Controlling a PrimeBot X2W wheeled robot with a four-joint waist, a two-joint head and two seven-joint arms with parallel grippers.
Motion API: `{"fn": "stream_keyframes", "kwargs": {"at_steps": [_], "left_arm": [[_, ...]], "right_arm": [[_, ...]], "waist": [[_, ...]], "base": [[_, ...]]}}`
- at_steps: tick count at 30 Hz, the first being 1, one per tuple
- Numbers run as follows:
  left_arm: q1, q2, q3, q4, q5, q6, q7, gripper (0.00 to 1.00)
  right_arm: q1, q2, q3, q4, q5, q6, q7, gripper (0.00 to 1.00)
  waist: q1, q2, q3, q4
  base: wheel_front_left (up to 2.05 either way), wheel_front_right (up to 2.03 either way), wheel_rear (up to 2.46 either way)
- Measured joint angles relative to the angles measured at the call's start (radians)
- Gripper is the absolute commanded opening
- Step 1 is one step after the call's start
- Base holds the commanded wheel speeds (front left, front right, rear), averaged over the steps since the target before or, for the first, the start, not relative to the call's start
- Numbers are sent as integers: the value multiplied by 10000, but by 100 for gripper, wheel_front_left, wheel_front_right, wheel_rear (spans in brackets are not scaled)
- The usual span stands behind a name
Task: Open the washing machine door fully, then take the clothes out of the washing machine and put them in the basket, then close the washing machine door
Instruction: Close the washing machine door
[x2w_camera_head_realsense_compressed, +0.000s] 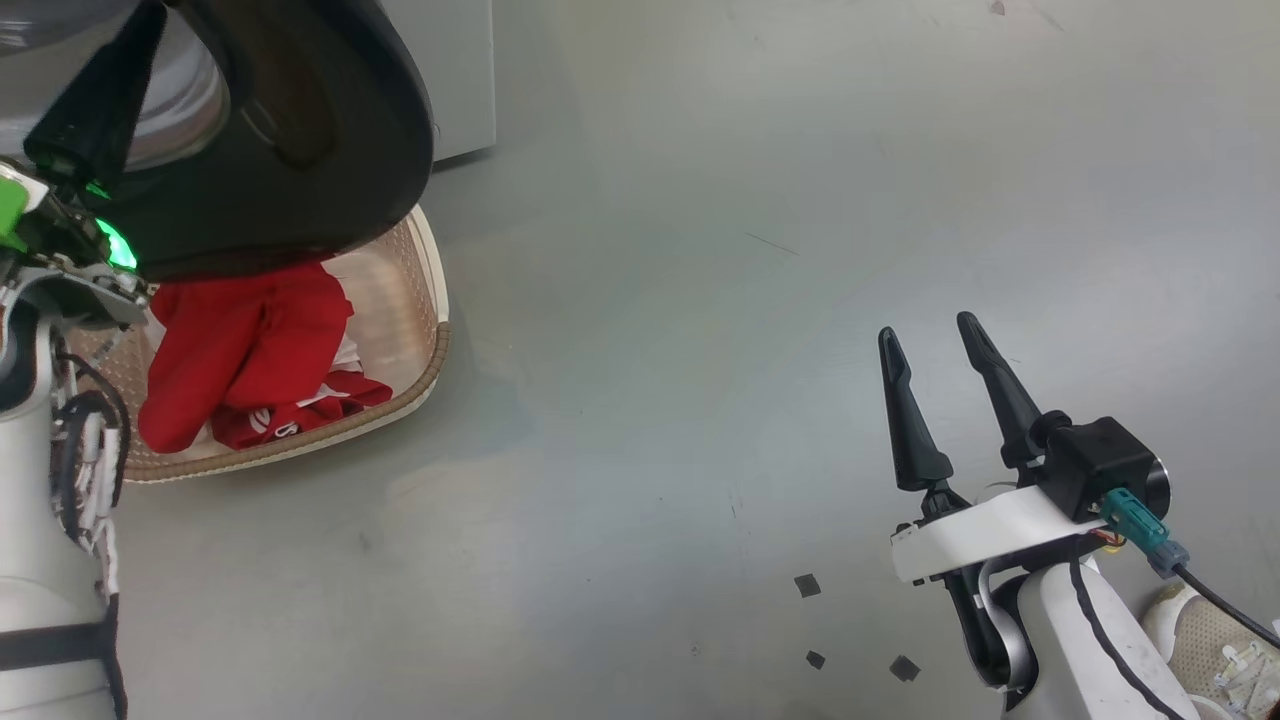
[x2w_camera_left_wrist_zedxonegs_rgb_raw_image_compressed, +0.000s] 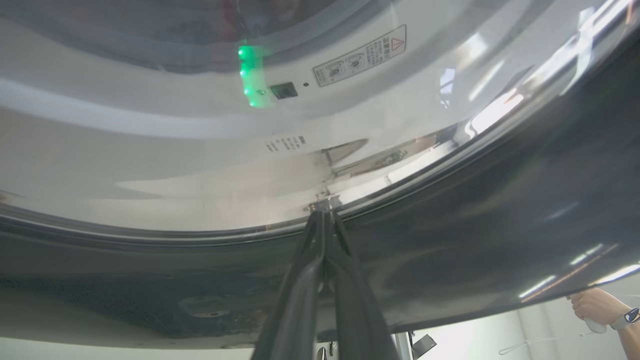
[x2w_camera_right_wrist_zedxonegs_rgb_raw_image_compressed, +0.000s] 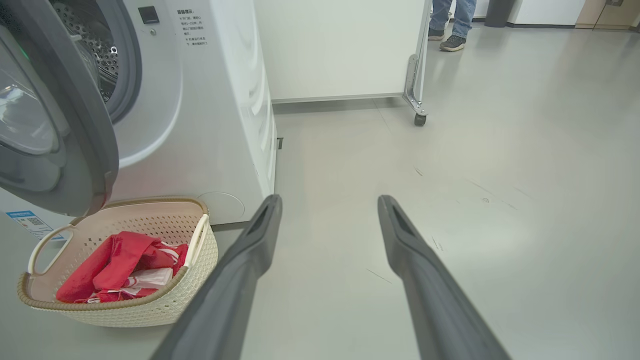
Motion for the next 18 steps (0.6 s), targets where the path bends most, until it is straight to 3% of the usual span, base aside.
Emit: {"fn": "stream_keyframes", "kwargs": {"at_steps": [18], "left_arm": [[-1251, -35, 222, 1553, 387, -59, -633, 0]], "right_arm": [[-32, 61, -48, 138, 109, -6, 0, 100]], "waist": [[0, 0, -107, -428]], "base": [[0, 0, 0]]}}
